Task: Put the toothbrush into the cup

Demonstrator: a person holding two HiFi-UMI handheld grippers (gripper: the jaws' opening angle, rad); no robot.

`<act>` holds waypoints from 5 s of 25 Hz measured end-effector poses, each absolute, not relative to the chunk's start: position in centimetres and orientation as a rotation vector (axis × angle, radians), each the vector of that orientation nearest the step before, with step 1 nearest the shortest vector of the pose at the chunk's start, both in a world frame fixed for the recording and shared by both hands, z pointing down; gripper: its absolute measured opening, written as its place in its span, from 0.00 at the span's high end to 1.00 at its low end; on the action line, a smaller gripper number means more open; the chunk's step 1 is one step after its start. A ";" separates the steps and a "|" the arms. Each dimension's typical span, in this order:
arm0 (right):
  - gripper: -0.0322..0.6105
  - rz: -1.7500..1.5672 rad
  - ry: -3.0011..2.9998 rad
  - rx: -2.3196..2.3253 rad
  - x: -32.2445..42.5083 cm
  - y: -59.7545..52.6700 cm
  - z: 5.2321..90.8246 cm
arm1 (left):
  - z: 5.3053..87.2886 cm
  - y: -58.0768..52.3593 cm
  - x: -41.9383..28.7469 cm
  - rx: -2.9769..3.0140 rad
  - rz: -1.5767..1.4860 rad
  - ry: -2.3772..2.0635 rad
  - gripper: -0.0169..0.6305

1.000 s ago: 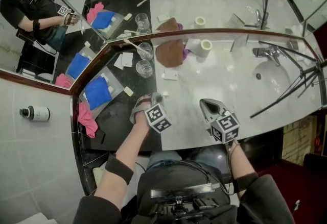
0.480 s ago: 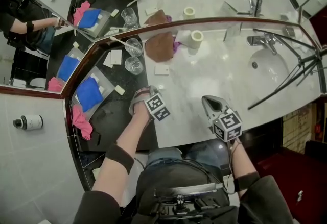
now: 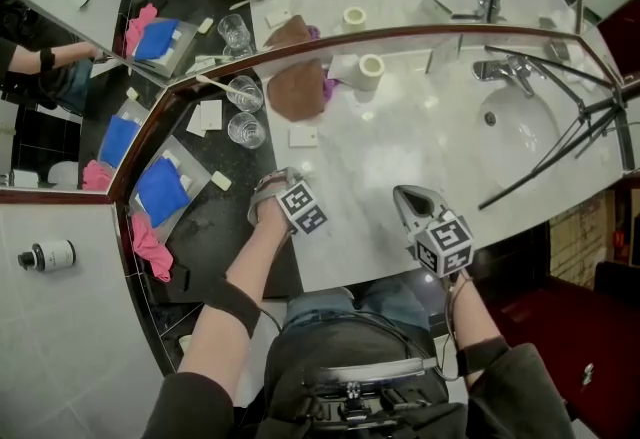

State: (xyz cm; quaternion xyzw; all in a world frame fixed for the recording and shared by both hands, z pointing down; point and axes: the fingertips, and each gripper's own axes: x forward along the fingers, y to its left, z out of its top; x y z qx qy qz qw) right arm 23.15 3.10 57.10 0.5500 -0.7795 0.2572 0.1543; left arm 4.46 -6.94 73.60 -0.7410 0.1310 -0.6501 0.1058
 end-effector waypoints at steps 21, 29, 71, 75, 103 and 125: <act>0.92 0.750 -2.264 1.553 22.9 2.6 56.5 | 68.6 -6.6 4.6 -2.383 -1.780 0.544 0.86; 0.92 0.668 -2.349 1.467 19.3 -0.7 54.3 | 59.3 -6.7 3.1 -2.615 -1.473 0.788 0.97; 0.92 0.549 -2.474 1.215 7.8 -5.5 50.8 | 50.2 -6.5 -14.8 -3.051 -0.481 1.787 0.97; 0.92 0.560 -2.471 1.218 7.3 -5.8 51.1 | 50.6 -8.2 -15.2 -3.091 -0.467 1.815 0.90; 0.92 0.764 -2.399 1.258 -1.3 -10.6 60.0 | 59.3 -33.0 -8.8 -3.554 -0.130 1.720 0.59; 0.92 0.829 -2.340 1.313 0.5 -10.2 62.9 | 60.0 -36.7 -5.6 -3.546 -0.179 1.640 0.93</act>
